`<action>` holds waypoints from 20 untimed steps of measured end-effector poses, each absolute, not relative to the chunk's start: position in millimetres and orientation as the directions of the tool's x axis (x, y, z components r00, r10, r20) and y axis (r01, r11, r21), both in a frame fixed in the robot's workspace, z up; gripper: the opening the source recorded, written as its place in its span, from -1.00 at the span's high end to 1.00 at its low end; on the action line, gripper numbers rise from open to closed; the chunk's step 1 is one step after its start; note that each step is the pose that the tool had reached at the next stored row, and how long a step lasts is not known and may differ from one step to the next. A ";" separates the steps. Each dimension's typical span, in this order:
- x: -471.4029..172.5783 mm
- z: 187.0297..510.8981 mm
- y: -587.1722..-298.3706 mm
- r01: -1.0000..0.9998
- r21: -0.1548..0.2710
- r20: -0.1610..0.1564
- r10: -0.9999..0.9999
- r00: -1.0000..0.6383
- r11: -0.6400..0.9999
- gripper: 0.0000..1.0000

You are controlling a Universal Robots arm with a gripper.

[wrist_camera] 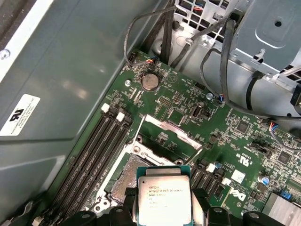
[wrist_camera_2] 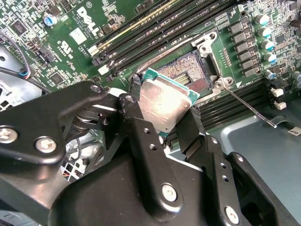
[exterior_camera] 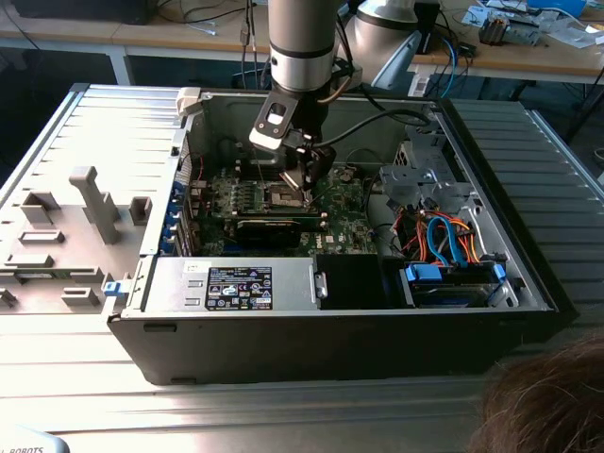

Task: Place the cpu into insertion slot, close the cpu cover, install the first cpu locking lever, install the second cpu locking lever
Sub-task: 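Place the cpu into insertion slot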

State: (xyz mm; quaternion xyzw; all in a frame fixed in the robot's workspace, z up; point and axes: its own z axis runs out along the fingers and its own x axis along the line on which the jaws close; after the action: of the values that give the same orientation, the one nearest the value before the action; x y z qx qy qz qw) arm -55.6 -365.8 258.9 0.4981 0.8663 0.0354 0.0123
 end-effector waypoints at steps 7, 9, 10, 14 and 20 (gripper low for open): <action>-55.6 258.3 -365.8 0.870 0.074 0.014 0.871 -0.490 0.488 -0.09; -55.6 258.1 -365.8 0.872 0.074 0.014 0.874 -0.486 0.484 -0.09; -55.6 258.1 -365.8 0.873 0.074 0.014 0.875 -0.484 0.482 -0.09; -55.6 257.7 -365.8 0.879 0.074 0.014 0.880 -0.474 0.472 -0.09; -55.6 257.4 -365.8 0.884 0.074 0.014 0.885 -0.464 0.462 -0.09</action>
State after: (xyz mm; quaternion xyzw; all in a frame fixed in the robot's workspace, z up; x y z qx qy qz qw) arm -55.6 -365.8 257.4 0.5173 0.8550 0.0351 0.0131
